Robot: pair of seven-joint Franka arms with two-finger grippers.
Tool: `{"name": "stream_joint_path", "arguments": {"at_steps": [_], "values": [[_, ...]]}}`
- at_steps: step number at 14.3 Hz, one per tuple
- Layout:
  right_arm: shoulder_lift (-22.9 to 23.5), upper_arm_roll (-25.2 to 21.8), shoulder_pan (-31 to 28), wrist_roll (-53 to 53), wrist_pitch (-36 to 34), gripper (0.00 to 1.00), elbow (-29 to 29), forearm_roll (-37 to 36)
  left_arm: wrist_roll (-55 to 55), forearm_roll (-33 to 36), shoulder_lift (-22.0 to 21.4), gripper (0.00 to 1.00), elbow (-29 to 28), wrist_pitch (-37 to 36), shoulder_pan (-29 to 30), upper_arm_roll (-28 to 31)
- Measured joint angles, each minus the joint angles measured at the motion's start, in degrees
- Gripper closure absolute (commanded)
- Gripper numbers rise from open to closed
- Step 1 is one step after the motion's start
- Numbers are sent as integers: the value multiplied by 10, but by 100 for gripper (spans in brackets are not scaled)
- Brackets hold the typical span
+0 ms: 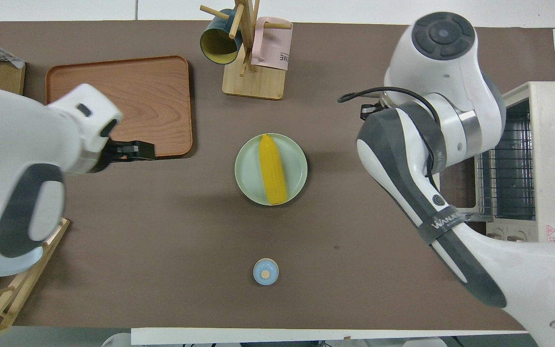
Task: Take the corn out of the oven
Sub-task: 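Grasp the yellow corn from the plate with the left gripper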
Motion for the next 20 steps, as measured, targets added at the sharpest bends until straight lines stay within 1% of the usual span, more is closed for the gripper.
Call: {"name": "stream_joint_path", "arguments": {"at_steps": [1, 2, 3, 4, 5, 7, 8, 10, 12, 14, 16, 18, 20], "values": [[-12, 0, -21, -27, 39, 100, -52, -3, -59, 1, 25, 0, -4, 38, -21, -24], [-18, 0, -40, -44, 69, 100, -91, -6, -107, 2, 52, 0, -5, 72, -41, -42], [-18, 0, -56, -54, 88, 100, -115, -9, -146, 6, 77, 0, -3, 101, -60, -51], [-17, 0, -66, -60, 98, 100, -129, -9, -181, 16, 100, 0, 4, 119, -80, -54], [-16, 0, -69, -62, 104, 100, -136, -9, -219, 42, 124, 0, 16, 128, -98, -54], [-11, 2, -68, -62, 116, 100, -141, -9, -307, 116, 184, 0, 60, 132, -133, -55], [-7, 3, -67, -62, 122, 100, -142, -9, -338, 141, 218, 0, 85, 134, -145, -55], [0, 4, -67, -62, 127, 100, -142, -12, -357, 158, 277, 2, 120, 153, -155, -54], [4, 4, -69, -62, 127, 100, -143, -30, -365, 158, 314, 100, 131, 179, -158, -55], [8, 4, -74, -62, 127, 100, -146, -41, -371, 158, 329, 100, 135, 194, -158, -54], [9, 4, -78, -62, 129, 100, -152, -50, -369, 159, 330, 100, 146, 188, -151, -51], [9, 6, -77, -63, 130, 100, -153, -61, -323, 160, 330, 100, 164, 146, -130, -48], [9, 11, -75, -63, 125, 100, -152, -87, -242, 160, 325, 100, 180, 100, -88, -46]]}}
